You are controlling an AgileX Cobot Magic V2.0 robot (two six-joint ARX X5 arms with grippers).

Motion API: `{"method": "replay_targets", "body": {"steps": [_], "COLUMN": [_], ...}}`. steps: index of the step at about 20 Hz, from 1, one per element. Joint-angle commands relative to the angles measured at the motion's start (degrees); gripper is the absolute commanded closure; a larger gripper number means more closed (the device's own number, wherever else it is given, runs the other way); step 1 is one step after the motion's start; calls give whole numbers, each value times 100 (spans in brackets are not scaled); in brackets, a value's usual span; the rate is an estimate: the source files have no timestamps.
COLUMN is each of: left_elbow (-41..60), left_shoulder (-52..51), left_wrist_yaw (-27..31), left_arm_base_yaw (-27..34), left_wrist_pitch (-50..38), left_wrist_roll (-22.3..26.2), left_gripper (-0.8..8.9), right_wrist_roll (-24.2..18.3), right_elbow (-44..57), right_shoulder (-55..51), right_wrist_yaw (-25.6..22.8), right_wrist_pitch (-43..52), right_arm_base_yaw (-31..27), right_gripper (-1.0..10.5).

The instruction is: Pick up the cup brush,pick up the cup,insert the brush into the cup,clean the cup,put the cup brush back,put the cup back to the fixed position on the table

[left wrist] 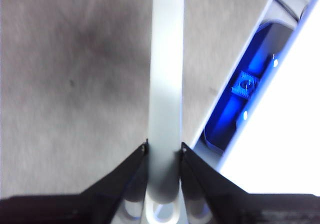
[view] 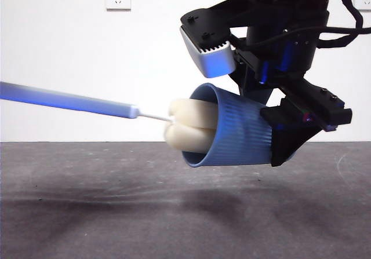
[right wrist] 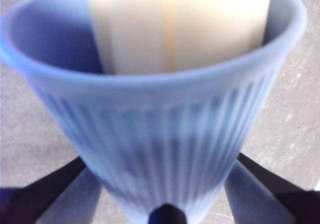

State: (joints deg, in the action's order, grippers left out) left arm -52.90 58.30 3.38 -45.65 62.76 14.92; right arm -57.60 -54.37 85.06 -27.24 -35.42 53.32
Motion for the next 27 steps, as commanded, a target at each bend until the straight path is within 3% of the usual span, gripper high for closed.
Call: {"method": "replay_targets", "body": {"steps": [1, 7, 11, 19, 27], "left_elbow": [22, 22, 22, 22, 24], "left_shoulder": [118, 1093, 1296, 400, -815], "left_wrist_yaw": [-278, -553, -476, 566, 557], "left_arm_base_yaw": [31, -33, -55, 278, 1193], "left_wrist_pitch": [-507, -1644, -1725, -501, 400], "left_wrist_roll": [-138, -138, -142, -153, -188], "left_gripper": [826, 826, 826, 826, 826], "right_wrist_roll": [37, 61, 122, 131, 625], "right_elbow": [13, 13, 13, 13, 13], "right_shoulder": [46, 46, 46, 46, 46], "right_wrist_yaw": [24, 33, 31, 26, 22], "right_wrist_pitch": [48, 70, 63, 63, 90], "right_arm_base_yaw": [59, 127, 127, 122, 122], "right_gripper": [964, 964, 964, 964, 964]}}
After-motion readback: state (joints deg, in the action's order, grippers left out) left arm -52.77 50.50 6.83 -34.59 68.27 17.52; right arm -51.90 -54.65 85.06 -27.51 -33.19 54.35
